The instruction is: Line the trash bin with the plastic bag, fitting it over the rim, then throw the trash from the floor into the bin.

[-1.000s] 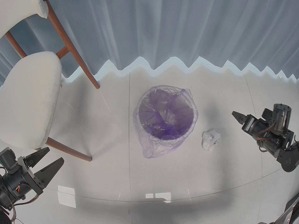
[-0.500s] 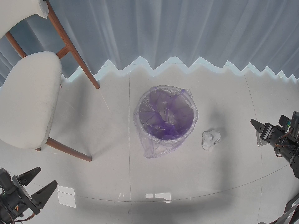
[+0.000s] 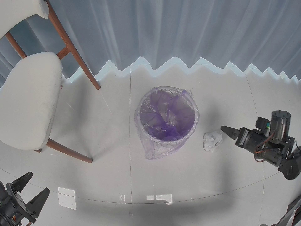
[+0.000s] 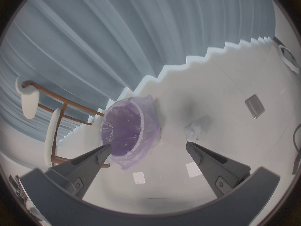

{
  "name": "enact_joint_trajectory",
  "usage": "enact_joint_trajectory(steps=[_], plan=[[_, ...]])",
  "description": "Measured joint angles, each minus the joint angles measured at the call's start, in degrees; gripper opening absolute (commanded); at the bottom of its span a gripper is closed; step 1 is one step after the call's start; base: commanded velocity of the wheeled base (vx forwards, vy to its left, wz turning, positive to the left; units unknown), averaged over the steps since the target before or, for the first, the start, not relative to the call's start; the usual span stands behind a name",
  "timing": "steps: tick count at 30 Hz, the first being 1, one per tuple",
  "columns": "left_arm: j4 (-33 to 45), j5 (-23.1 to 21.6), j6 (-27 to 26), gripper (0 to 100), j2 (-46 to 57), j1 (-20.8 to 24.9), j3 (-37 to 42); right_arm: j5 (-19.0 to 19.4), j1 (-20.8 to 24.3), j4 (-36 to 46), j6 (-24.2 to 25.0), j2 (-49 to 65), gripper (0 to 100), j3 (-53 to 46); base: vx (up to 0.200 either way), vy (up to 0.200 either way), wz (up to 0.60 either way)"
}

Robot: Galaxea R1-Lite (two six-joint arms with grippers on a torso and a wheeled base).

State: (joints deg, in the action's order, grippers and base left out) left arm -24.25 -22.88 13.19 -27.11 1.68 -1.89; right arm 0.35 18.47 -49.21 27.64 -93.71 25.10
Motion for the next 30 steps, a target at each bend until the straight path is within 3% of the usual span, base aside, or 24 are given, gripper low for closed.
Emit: enact_joint_trajectory(steps=[9, 19, 20, 30], plan=[[0.39, 0.83, -0.06, 100, 0.27, -0.15, -1.96, -5.71, 5.97, 10.76, 7.34, -15.21, 100, 19.27, 0.000, 0.000, 0.00], [0.46, 1.35, -0.06, 100, -2.79, -0.01, -7.40, -10.09, 8.55, 15.47, 9.45, -31.38, 100, 36.36, 0.000, 0.000, 0.00], [0.46, 1.35, -0.06, 100, -3.23, 0.05, -7.97, -10.29, 8.64, 15.64, 9.47, -32.65, 0, 37.90, 0.000, 0.000, 0.00], [0.50, 0.88, -0.11, 100, -7.89, 1.89, -11.41, -11.65, 9.40, 16.10, 9.50, -39.10, 0, 45.92, 0.000, 0.000, 0.00]])
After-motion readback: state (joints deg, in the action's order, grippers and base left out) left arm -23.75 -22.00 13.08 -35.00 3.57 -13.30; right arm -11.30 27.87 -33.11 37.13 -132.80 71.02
